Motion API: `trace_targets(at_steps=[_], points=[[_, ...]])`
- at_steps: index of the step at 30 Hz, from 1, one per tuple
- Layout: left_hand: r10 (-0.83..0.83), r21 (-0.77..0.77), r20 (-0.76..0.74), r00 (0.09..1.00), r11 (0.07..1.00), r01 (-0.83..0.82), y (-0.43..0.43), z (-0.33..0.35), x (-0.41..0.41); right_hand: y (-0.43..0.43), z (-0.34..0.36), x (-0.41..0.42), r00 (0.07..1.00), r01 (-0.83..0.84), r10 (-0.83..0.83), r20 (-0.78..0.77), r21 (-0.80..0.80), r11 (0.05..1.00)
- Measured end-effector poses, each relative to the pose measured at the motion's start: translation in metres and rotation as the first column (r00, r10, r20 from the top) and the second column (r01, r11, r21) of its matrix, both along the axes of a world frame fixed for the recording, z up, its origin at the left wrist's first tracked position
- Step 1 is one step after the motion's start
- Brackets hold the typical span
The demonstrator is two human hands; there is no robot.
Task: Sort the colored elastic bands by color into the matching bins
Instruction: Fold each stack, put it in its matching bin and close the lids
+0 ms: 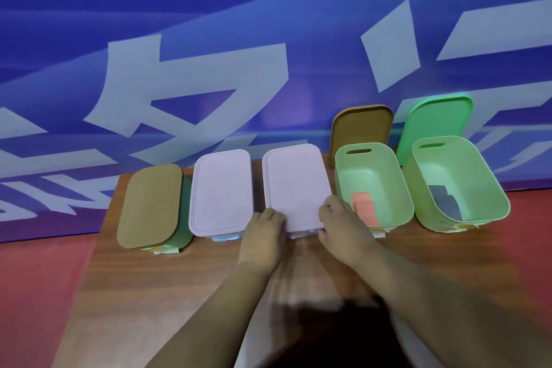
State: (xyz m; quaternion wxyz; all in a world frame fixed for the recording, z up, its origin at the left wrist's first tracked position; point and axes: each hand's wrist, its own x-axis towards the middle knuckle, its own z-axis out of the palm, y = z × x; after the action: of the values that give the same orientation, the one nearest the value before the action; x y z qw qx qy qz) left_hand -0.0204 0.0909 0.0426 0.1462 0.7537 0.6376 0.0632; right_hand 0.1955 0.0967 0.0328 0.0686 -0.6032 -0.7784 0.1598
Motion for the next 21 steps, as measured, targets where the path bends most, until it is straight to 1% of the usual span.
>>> trace_targets(at_steps=[4,8,12,15,19,21], points=[[-0.038,-0.026,-0.047,0.998,0.999,0.037,0.001,0.001,-0.004,-0.003,0.002,-0.003,0.999,0.016,-0.015,0.045,-0.024,1.0],[-0.11,-0.034,-0.125,0.986,0.994,0.107,0.006,0.002,-0.007,0.0,0.003,-0.008,0.994,0.036,-0.033,0.102,-0.032,0.999],[-0.173,-0.027,-0.117,0.978,0.985,0.171,0.016,0.006,-0.011,0.005,0.002,-0.008,0.994,0.044,-0.04,0.104,-0.037,0.998],[-0.194,-0.037,-0.122,0.973,0.981,0.191,0.027,0.008,-0.012,0.011,0.004,-0.011,0.995,0.065,-0.061,0.081,-0.051,0.997],[-0.213,-0.034,-0.126,0.969,0.977,0.21,0.039,0.005,-0.018,0.019,0.007,-0.016,0.994,0.095,-0.089,0.06,-0.099,0.991],[-0.247,-0.024,-0.151,0.957,0.969,0.246,0.044,0.004,-0.019,0.021,0.01,-0.014,0.994,0.101,-0.095,0.051,-0.13,0.986]])
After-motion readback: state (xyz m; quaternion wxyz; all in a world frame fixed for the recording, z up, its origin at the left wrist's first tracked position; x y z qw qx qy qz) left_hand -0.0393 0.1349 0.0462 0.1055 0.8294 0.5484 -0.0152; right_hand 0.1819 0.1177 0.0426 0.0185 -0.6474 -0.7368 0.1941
